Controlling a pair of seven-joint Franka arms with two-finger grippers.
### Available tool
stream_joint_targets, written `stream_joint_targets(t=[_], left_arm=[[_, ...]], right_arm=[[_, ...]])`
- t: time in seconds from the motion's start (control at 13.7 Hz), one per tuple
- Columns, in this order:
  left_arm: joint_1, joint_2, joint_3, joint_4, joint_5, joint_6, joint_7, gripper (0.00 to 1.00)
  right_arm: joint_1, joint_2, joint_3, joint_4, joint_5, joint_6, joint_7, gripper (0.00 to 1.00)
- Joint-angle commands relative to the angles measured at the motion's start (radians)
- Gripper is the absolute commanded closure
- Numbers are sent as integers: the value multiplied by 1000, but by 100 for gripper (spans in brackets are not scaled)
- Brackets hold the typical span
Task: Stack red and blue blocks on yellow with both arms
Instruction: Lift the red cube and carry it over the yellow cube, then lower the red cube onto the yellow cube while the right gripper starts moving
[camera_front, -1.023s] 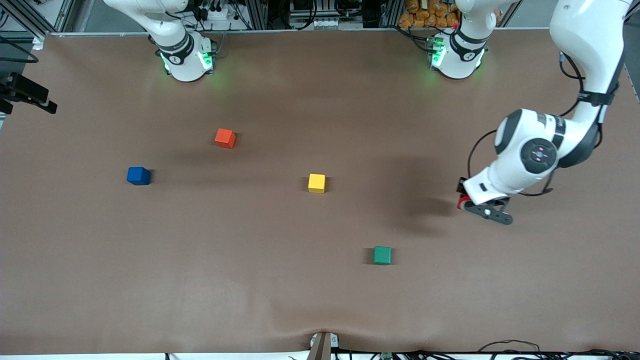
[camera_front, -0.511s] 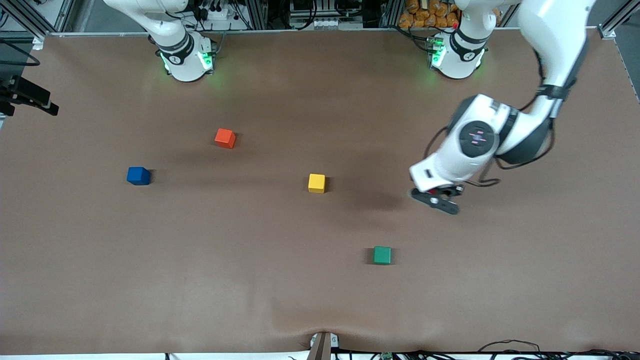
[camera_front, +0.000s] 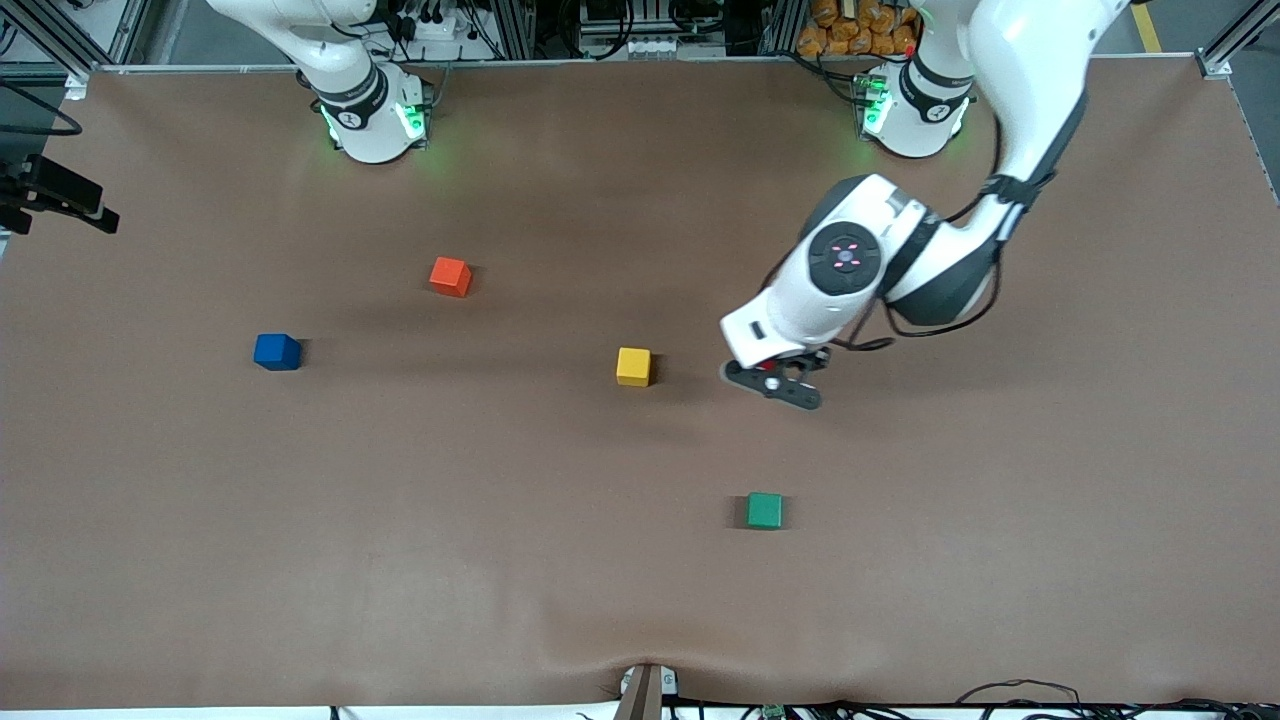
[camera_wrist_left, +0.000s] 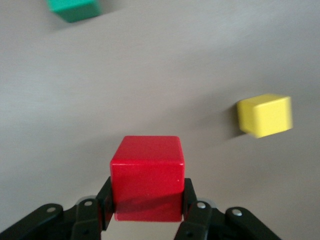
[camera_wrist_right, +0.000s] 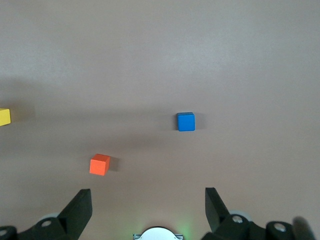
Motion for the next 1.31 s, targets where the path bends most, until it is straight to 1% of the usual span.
stream_joint_targets(t=[0.0, 0.22, 0.29, 0.44, 0.66, 0.8, 0.95, 1.02, 1.17, 1.24], left_arm=[[-103, 101, 7, 142, -9, -60, -114, 100], [-170, 156, 18, 228, -7, -71, -187, 100], [-198, 158, 39, 232, -10, -71, -197, 100], [-273, 165, 105, 242, -15, -71, -250, 100], [-385, 216, 192, 323, -20, -71, -330, 100], [-419, 231, 220, 348, -26, -71, -348, 100], [-436, 251, 222, 362, -26, -67, -353, 100], [-451, 262, 234, 377, -26, -67, -367, 100], [-496, 268, 278, 377, -26, -67, -384, 100], [-506, 271, 289, 377, -26, -67, -385, 100]], right_arm=[[-16, 10, 8, 9, 14, -1, -7, 0], [-16, 39, 8, 9, 13, -1, -6, 0], [-16, 45, 8, 9, 13, -1, -6, 0], [-16, 60, 8, 9, 13, -1, -6, 0], [-16, 88, 8, 9, 14, -1, -6, 0], [-16, 109, 8, 9, 16, -3, -7, 0], [-16, 112, 8, 9, 16, -3, -6, 0], [-18, 126, 8, 9, 16, -3, -6, 0], [-19, 143, 8, 9, 16, -3, -6, 0], [-21, 154, 8, 9, 13, -3, -7, 0]])
